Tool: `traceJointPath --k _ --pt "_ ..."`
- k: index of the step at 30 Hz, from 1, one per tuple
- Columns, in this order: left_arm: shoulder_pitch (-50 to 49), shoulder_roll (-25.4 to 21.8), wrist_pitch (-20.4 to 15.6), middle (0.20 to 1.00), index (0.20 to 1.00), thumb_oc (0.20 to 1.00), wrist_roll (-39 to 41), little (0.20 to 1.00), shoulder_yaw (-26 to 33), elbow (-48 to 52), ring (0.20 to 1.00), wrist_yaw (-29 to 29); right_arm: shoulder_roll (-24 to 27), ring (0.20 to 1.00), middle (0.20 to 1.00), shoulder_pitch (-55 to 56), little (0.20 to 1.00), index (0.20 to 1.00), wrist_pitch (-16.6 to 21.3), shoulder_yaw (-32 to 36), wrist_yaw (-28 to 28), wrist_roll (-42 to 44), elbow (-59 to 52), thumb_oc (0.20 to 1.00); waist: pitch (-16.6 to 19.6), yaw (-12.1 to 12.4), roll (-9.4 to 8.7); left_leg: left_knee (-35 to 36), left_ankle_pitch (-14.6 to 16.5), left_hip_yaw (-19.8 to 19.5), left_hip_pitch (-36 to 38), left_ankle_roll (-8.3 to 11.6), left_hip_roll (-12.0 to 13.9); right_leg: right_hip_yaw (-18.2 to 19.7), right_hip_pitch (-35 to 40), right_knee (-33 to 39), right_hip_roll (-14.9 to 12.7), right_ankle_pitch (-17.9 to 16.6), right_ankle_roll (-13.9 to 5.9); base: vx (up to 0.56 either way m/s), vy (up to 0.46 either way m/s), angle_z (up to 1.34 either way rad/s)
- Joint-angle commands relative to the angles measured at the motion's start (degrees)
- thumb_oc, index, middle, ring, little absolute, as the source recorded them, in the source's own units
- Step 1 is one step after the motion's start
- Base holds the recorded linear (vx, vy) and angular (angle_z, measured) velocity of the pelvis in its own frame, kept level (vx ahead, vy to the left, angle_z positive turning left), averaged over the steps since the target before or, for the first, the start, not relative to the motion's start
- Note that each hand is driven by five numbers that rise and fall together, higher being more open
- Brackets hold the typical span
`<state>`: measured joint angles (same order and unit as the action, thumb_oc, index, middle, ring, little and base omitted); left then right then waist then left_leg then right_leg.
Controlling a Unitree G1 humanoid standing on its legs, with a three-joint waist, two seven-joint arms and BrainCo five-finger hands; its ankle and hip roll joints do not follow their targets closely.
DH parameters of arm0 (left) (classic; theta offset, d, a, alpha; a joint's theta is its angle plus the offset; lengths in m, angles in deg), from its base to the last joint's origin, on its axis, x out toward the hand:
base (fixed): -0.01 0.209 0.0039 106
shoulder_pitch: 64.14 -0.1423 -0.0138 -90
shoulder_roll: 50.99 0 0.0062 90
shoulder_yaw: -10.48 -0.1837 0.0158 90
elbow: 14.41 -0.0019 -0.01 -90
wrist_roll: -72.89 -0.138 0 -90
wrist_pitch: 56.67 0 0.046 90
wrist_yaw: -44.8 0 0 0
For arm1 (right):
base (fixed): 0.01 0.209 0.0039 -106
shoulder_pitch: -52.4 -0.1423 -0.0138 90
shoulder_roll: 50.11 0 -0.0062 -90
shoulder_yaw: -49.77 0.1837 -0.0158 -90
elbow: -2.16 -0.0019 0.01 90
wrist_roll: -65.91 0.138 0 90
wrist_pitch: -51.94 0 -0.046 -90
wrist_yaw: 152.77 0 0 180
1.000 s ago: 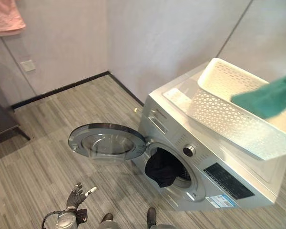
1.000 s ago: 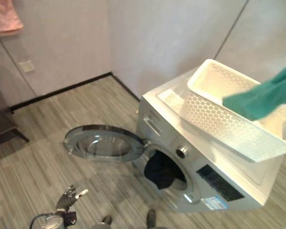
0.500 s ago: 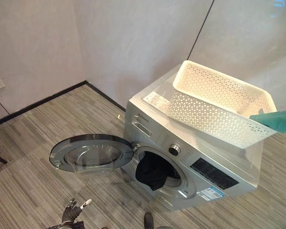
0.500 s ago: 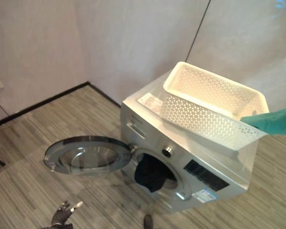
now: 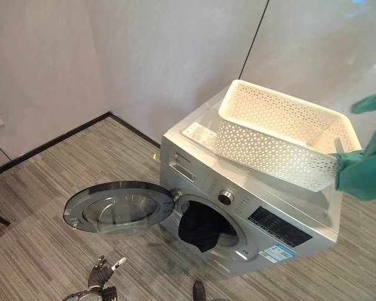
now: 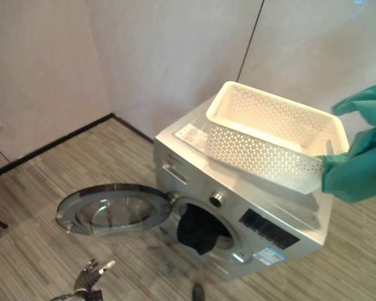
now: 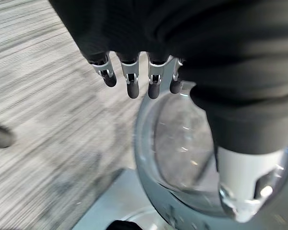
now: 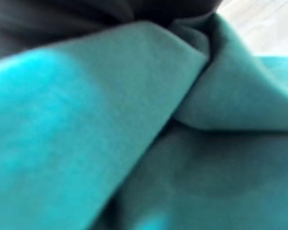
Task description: Grab the laundry basket,head to the washer,open it,put in the laundry and shut it.
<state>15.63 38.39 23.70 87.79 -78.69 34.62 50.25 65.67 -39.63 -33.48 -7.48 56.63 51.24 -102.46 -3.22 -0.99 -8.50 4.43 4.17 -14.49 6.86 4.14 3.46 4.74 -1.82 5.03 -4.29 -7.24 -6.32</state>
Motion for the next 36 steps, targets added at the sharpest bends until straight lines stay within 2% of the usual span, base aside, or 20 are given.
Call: traceJointPath --k 1,3,5,6,8,9,11,13,15,16,21,23,29,36 --pt "1.45 -7.30 -4.19 1.000 1.000 1.000 -8.23 1.000 -3.73 8.56 1.000 0.31 0.61 0.200 0.200 -0.97 0.200 0.200 5.96 -0.03 -5.02 1.10 -5.08 0.200 -0.32 1.12 -1.94 -1.97 4.02 1.88 -0.58 -3.66 -1.41 -3.42 -2.67 -4.81 -7.57 1.62 -5.12 -0.07 -0.020 -0.10" --pt "-0.52 -13.12 -6.42 1.000 1.000 1.000 -14.71 1.000 -6.06 22.05 1.000 -1.55 -1.69 0.200 0.200 0.65 0.200 0.200 9.84 -4.92 -11.29 7.52 -9.02 0.200 -0.54 0.88 -1.35 -1.77 3.84 2.25 -0.48 -3.56 -1.21 -3.24 -2.63 -4.68 -7.52 1.68 -5.14 -0.03 -0.011 -0.12" --pt "-1.98 -17.65 -7.50 1.000 1.000 1.000 -17.86 1.000 -6.07 30.84 1.000 -3.16 -2.55 0.200 0.200 1.86 0.200 0.200 11.39 -8.11 -15.67 12.51 -11.08 0.200 -0.30 0.67 -1.17 -1.62 3.79 2.51 -0.33 -3.43 -1.02 -3.13 -2.56 -4.66 -7.47 1.77 -5.16 -0.01 -0.007 -0.11" --pt "-2.26 -17.75 -7.35 1.000 1.000 1.000 -17.82 1.000 -5.91 31.11 1.000 -3.25 -2.64 0.200 0.200 1.92 0.200 0.200 11.40 -8.14 -15.79 12.62 -11.10 0.200 -0.16 0.64 -1.13 -1.52 4.06 2.57 -0.11 -3.48 -0.86 -3.18 -2.37 -4.58 -7.34 2.05 -5.16 -0.03 -0.007 -0.04" --pt "-2.37 -23.05 -8.53 1.000 1.000 1.000 -18.02 1.000 -5.56 44.43 1.000 -6.12 -0.40 0.200 0.200 1.63 0.200 0.200 11.52 -12.63 -21.01 19.26 -11.94 0.200 0.21 0.62 -0.88 -1.19 3.53 2.85 0.00 -3.11 -0.73 -3.27 -2.19 -4.43 -7.51 1.80 -5.12 0.00 0.000 0.00" --pt "-2.59 -23.07 -8.38 1.000 1.000 1.000 -17.95 1.000 -5.38 44.67 1.000 -6.22 -0.37 0.200 0.200 1.56 0.200 0.200 11.54 -12.71 -21.07 19.35 -11.87 0.200 0.30 0.57 -0.77 -1.06 3.78 2.90 0.23 -3.15 -0.57 -3.33 -1.99 -4.34 -7.38 2.06 -5.13 0.00 0.000 0.00" --pt "1.25 -25.32 -8.53 1.000 1.000 1.000 -15.65 1.000 -7.40 53.07 1.000 -8.06 3.12 0.200 0.200 -1.99 0.200 0.200 10.52 -16.15 -22.19 22.22 -10.90 0.200 0.95 0.53 -0.59 -0.72 3.61 3.05 0.61 -2.81 -0.27 -3.44 -1.61 -4.11 -7.26 2.00 -5.07 0.00 0.000 0.00" --pt "6.02 -24.86 -7.66 1.000 1.000 1.000 -13.93 1.000 -10.34 54.72 1.000 -8.13 3.92 0.200 0.200 -6.81 0.200 0.200 9.66 -19.73 -21.49 23.63 -9.12 0.200 1.38 0.46 -0.50 -0.54 3.48 3.11 0.86 -2.66 -0.04 -3.48 -1.36 -4.02 -7.26 1.96 -5.02 0.00 0.000 0.00" --pt "12.11 -22.40 -6.60 1.000 1.000 1.000 -12.54 1.000 -14.50 53.06 1.000 -7.21 4.04 0.200 0.200 -12.94 0.200 0.200 8.62 -24.30 -20.18 24.05 -7.06 0.200 1.70 0.27 -0.43 -0.39 3.35 3.26 1.17 -2.59 0.07 -3.40 -1.14 -4.04 -7.24 1.88 -4.94 0.00 0.000 0.00" --pt "12.57 -22.22 -6.70 1.000 1.000 1.000 -12.57 1.000 -14.61 52.67 1.000 -7.09 4.24 0.200 0.200 -13.44 0.200 0.200 8.67 -24.52 -20.06 24.01 -6.73 0.200 1.50 0.25 -0.30 -0.35 3.34 3.28 1.20 -2.59 0.08 -3.39 -1.14 -4.04 -7.22 1.88 -4.94 0.00 0.000 0.00" --pt "27.00 -15.74 -3.24 1.000 1.000 1.000 -9.82 1.000 -24.10 45.57 1.000 -4.75 3.31 0.200 0.200 -30.40 0.200 0.200 5.86 -35.91 -17.00 26.97 0.52 0.200 1.90 -0.17 -0.03 -0.10 3.14 3.65 1.83 -2.64 0.21 -2.97 -0.99 -4.26 -6.93 1.77 -4.60 0.00 -0.003 -0.04" --pt "33.41 -12.82 -1.71 1.000 1.000 1.000 -8.07 1.000 -27.27 41.53 1.000 -3.62 2.22 0.200 0.200 -40.49 0.200 0.200 4.42 -40.92 -14.52 27.55 6.08 0.200 1.89 -0.31 0.18 -0.13 3.08 3.68 1.86 -2.68 0.20 -2.77 -1.13 -4.55 -6.82 1.72 -4.42 -0.02 -0.001 -0.07" --pt "40.01 -9.15 -0.36 1.000 1.000 1.000 -5.43 1.000 -28.19 37.85 1.000 -1.26 -0.42 0.200 0.200 -46.77 0.200 0.200 3.12 -44.37 -13.22 27.43 9.31 0.200 1.53 -0.46 0.44 -0.10 2.53 3.41 1.43 -2.68 0.12 -2.88 -1.39 -4.60 -6.81 1.61 -4.00 0.01 0.003 -0.02" --pt "46.16 -7.50 0.09 1.000 1.000 1.000 -2.69 1.000 -29.31 38.14 1.000 -0.09 -3.03 0.200 0.200 -46.33 0.200 0.200 2.58 -44.66 -13.23 26.79 8.98 0.200 1.48 -0.23 0.64 -0.16 2.23 2.55 0.86 -2.71 0.19 -3.63 -0.99 -4.27 -6.83 1.78 -3.76 0.00 0.001 0.00"
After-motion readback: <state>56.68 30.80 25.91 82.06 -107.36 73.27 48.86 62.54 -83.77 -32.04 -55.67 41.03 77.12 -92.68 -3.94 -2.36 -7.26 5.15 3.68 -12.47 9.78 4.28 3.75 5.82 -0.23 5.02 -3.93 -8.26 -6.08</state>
